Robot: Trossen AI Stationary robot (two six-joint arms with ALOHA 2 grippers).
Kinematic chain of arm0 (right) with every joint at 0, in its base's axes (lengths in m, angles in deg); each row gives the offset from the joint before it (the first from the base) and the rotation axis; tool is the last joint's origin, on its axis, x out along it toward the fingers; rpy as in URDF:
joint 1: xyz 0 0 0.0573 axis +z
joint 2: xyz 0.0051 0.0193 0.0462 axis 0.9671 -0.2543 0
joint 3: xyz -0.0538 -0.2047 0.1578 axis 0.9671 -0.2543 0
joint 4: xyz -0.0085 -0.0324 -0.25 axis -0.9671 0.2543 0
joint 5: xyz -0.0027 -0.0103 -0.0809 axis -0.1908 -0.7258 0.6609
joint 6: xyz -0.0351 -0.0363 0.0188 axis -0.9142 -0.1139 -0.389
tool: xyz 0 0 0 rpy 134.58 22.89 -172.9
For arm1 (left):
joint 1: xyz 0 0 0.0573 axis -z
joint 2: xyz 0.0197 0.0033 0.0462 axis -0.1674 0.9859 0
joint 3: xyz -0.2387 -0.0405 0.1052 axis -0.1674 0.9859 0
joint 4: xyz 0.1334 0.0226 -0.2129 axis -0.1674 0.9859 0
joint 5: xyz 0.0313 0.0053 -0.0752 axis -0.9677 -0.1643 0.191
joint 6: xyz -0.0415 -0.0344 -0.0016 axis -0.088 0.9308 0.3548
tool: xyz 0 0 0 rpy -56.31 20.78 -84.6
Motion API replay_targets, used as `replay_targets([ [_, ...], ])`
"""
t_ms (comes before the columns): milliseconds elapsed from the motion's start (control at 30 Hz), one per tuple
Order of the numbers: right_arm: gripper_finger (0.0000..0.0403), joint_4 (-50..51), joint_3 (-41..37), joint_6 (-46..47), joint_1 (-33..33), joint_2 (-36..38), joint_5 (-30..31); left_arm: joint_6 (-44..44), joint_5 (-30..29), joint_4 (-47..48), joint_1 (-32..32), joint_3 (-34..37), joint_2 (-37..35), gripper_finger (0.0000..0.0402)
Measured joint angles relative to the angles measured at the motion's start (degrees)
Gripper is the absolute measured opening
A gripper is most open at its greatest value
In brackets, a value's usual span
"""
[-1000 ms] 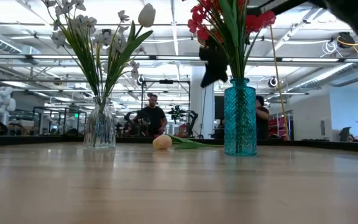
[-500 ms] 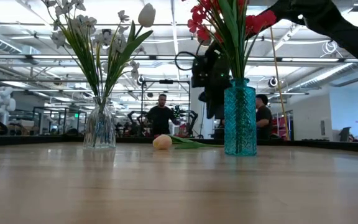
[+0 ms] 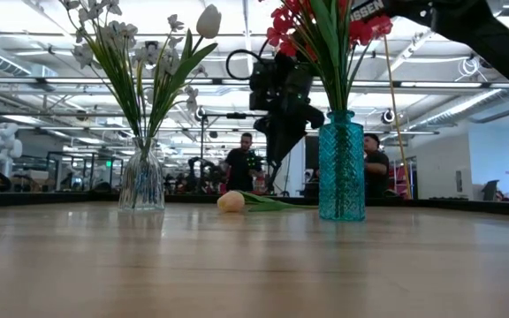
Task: Sort flowers into vase by color
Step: Put the yellow tulip into the transparent vase
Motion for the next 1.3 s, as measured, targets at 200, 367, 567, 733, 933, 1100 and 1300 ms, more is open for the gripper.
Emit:
replay_targets([
  [200,0.0167,-1.8,-2.8,-1.5,2.6,0.0,-0.1,0.0,0.0,0.2,0.0,0.0,0.0,0.0187],
  [367,0.0169,-3.0,-6.4,-2.1,4.1,0.0,0.2,0.0,0.0,0.2,0.0,0.0,0.0,0.0187],
  [567,0.0169,-7.3,-10.7,-1.8,5.5,0.0,2.5,0.0,0.0,0.2,0.0,0.0,0.0,0.0187],
  [733,0.0168,-10.3,-13.1,-1.4,5.9,0.0,2.8,0.0,0.0,0.2,0.0,0.0,0.0,0.0187],
  [933,0.0146,-14.1,-13.7,3.2,5.9,-0.1,2.3,0.0,0.0,0.2,0.0,0.0,0.0,0.0187],
  [1100,0.0129,-12.4,-13.7,3.6,6.6,-2.5,1.4,0.0,0.0,0.2,0.0,0.0,0.0,0.0187],
  [1300,0.0118,-13.9,-13.7,2.6,7.9,-2.7,5.7,0.0,0.0,-0.1,0.0,0.0,0.0,0.0187],
])
